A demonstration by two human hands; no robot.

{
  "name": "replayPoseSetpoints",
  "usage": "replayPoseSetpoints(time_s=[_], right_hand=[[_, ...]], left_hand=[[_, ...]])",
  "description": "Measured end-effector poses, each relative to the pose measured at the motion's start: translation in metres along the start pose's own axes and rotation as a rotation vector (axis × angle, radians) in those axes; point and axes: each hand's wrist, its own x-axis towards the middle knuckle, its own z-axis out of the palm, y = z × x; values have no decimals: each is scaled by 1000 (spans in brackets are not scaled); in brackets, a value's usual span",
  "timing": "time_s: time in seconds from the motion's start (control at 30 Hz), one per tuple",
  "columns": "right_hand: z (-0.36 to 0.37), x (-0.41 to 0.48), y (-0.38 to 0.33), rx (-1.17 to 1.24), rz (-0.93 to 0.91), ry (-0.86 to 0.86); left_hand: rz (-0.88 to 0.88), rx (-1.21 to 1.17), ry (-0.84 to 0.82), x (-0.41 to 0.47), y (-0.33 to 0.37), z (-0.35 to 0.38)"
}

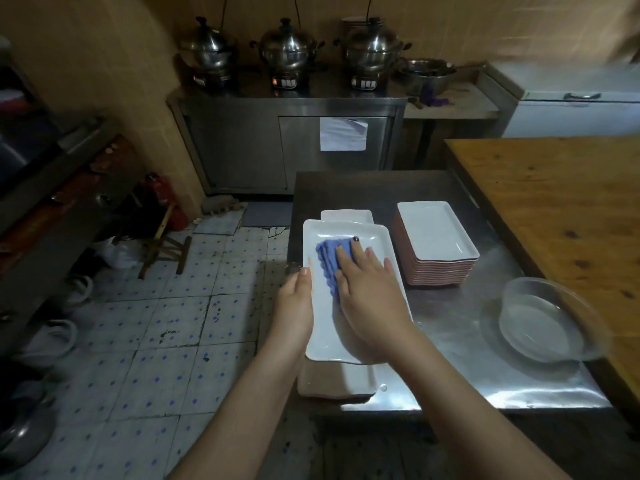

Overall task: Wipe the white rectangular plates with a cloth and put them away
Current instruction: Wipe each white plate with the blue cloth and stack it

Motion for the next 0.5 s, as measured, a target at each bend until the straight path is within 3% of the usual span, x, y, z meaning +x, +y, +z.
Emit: replayPoseSetpoints(time_s=[0.13,0.3,0.5], right_hand=[[2,-29,11,-74,15,10],[2,-51,15,112,2,44],[-4,-52,28,358,171,137]], left_hand=[[-3,-10,30,-6,1,4],[-11,-10,41,-23,-7,19],[-6,-1,59,-37,-17,25]])
